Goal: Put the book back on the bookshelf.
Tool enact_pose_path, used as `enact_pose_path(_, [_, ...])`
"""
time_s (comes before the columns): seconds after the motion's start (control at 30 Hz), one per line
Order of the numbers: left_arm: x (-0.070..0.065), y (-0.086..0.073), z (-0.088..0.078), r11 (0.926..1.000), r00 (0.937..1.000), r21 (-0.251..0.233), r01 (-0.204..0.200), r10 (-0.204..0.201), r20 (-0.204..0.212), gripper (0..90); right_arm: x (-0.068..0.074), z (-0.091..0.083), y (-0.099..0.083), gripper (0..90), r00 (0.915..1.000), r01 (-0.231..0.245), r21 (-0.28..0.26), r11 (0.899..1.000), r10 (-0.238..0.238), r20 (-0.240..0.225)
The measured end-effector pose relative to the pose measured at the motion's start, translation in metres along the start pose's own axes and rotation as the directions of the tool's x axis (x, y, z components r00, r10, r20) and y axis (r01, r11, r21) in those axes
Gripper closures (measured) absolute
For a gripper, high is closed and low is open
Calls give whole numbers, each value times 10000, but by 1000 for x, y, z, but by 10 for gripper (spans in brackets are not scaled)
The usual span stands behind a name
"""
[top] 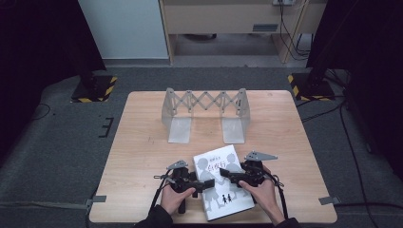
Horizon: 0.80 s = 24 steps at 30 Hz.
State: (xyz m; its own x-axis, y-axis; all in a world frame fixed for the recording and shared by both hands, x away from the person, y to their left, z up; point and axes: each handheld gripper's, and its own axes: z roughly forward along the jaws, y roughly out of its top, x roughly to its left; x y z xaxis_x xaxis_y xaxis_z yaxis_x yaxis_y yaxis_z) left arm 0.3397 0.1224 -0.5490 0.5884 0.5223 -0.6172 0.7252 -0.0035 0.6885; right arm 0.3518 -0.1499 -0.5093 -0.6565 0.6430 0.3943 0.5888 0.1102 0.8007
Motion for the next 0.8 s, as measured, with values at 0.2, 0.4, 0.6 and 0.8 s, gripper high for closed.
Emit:
enact_pose_path(0.2, [-1,0,-1,9999,9996,66,-93,95,-260,67,-7,-8,-2,335,9963,282,135,9995,-292,807])
enact_pose_path(0.4, [0,0,-1,10000,9997,50,-27,28,-251,91,-16,-8,-8,308,9957,91,358,9993,-124,919])
enact_pose_path(0.6, [0,0,-1,10000,9996,51,-34,35,-271,92,-20,-8,-11,261,9947,-294,303,9991,263,995])
enact_pose_path(0.8, [0,0,-1,10000,9997,64,-38,40,-261,92,-22,-7,-12,253,9945,-620,286,9977,594,861])
